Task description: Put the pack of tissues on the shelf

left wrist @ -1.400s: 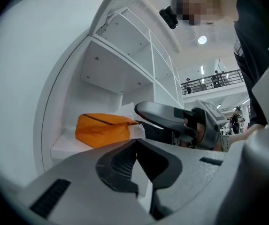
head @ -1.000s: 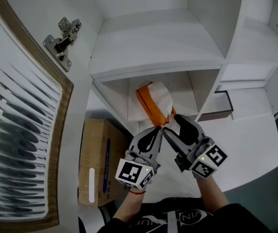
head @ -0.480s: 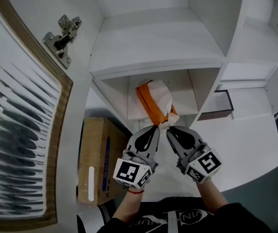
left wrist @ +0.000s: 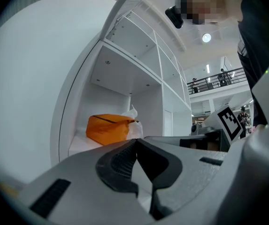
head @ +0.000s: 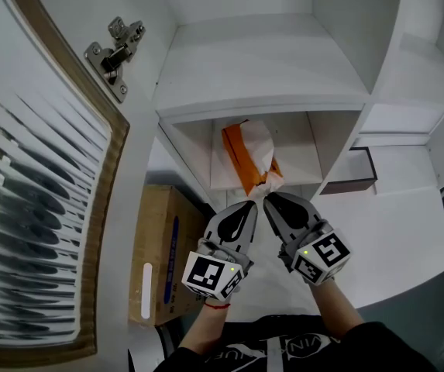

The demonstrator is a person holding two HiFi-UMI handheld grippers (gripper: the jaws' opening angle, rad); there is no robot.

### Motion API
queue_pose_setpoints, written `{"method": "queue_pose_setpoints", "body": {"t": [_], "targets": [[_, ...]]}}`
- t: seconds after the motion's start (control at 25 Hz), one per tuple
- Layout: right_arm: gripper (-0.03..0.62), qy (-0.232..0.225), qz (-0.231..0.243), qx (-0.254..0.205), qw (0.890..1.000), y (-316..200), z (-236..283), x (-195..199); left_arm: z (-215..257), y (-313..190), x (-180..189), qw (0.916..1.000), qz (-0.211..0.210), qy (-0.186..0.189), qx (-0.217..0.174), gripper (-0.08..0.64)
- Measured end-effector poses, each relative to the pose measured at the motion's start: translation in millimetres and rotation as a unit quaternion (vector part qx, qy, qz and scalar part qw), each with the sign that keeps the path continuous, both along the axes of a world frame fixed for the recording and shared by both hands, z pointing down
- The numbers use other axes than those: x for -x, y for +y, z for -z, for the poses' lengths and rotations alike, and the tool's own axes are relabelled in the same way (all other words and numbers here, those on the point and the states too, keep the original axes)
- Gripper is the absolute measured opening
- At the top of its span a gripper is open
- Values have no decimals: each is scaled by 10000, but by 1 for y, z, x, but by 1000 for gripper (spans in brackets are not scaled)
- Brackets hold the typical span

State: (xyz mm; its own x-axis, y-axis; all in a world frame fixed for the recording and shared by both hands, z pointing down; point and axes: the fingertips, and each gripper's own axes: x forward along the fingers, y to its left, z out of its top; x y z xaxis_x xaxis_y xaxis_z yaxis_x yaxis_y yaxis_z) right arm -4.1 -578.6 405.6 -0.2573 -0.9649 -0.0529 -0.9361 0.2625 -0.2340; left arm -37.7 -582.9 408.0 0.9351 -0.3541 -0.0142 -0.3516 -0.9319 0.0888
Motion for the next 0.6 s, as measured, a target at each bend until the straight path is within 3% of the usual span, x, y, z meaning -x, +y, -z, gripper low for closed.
{"method": "queue_pose_setpoints", "body": {"t": [0.6], "targets": [[40,-169,-153,81,9997,-25,2,-1,-2,-2,19,9999,146,-59,28,8]]}}
